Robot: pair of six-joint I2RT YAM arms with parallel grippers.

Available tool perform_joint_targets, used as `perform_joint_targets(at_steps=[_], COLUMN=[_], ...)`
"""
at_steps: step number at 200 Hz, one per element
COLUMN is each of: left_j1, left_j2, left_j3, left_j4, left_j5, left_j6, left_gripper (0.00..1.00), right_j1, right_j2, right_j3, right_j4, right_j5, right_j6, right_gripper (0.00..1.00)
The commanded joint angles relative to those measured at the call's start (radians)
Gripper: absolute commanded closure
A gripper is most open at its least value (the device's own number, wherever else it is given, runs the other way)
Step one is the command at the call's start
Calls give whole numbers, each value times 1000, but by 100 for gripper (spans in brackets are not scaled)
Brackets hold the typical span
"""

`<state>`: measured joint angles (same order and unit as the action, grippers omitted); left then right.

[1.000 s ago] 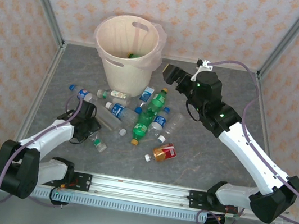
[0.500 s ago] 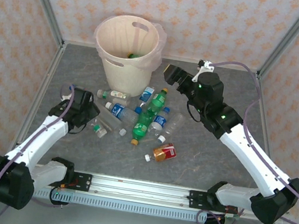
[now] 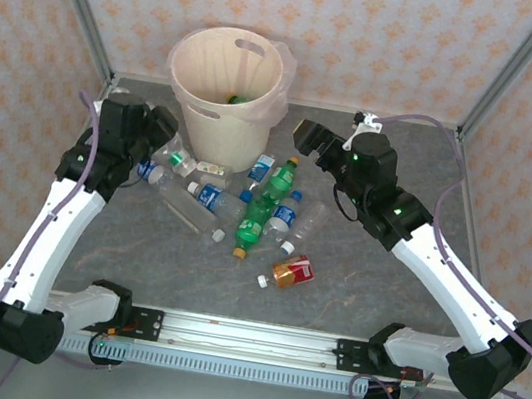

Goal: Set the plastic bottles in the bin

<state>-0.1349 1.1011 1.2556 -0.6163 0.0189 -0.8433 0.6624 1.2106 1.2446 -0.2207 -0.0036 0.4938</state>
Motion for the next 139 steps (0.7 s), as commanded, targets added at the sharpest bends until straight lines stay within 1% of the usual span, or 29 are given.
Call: perform_joint_targets(at_steps=[1,23,30,81,116,139], left_j1=[10,10,9,8,-4,-21], left_j2=[41,97,116,233,310,368], left_j3=[99,187,213,350,405,458], left_j4=[76,123,135,262,363,385], left_j5=[20,21,22,26,15,-15], left_j6=[14,13,11,-4,25,57], left_gripper=[39,39,39,40,42,43], right_j1=[3,3,3,3,2,4], right_j2=[-23,-23,-51,-70,-88,-103], right_j3=[-7,-5,-6,-6,-7,-7], right_j4=[-11,-13,-14,-32,-49,-61], right_j5=[30,34,34,51,59,62], right_j6=[6,3,3,6,9,9], right_gripper=[0,0,0,0,0,0])
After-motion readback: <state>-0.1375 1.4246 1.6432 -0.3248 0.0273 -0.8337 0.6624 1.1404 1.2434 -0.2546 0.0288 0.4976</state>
